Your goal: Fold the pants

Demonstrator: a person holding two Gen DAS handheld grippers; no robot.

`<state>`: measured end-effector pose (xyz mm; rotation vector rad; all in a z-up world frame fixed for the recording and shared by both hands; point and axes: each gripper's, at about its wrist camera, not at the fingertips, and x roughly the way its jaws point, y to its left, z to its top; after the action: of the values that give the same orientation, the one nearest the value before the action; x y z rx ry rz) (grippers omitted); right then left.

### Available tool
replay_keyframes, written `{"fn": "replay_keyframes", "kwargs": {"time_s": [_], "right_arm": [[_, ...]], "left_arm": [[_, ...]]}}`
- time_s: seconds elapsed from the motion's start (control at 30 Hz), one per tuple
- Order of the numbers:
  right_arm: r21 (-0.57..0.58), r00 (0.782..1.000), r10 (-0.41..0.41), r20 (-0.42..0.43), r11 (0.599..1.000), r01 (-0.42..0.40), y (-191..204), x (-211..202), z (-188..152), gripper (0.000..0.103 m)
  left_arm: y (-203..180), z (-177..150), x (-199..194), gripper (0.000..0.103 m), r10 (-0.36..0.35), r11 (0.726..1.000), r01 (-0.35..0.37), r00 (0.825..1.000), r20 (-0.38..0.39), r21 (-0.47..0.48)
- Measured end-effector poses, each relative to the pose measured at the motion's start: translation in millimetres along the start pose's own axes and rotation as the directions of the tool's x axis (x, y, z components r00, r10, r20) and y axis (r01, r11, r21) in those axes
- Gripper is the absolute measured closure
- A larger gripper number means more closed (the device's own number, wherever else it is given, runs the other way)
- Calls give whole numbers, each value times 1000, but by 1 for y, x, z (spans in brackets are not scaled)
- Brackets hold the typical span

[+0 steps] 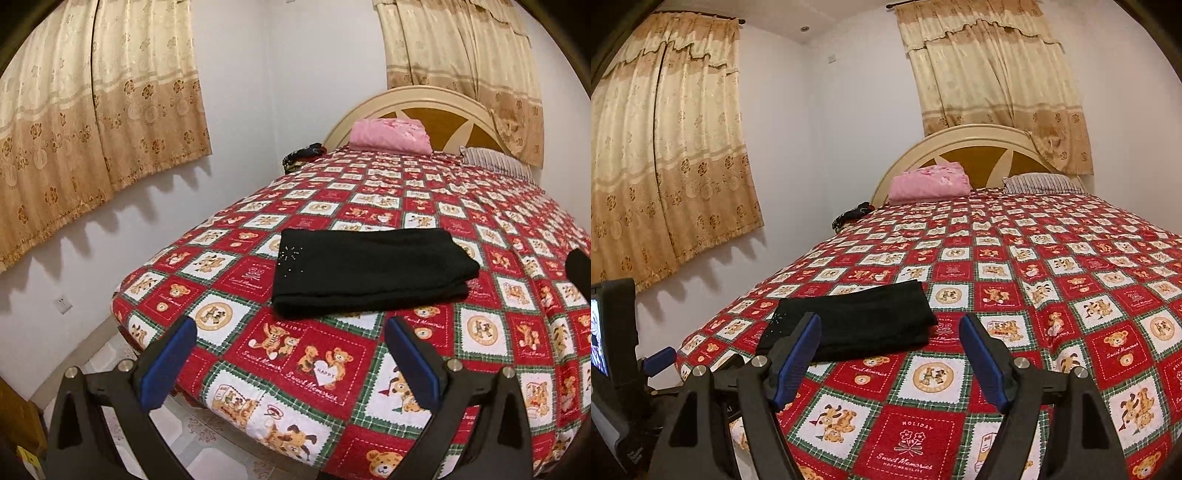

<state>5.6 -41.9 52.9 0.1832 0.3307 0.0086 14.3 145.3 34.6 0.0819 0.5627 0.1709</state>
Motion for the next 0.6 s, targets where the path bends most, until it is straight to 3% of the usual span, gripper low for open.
{"fn": "replay_keyframes", "kwargs": {"time_s": [0.6], "right_arm": [[6,1000,-4,-1,1000,4,-4,0,-3,25]], "left_arm": [[-2,1,-6,0,-21,1000,21,1000,14,-5]]}}
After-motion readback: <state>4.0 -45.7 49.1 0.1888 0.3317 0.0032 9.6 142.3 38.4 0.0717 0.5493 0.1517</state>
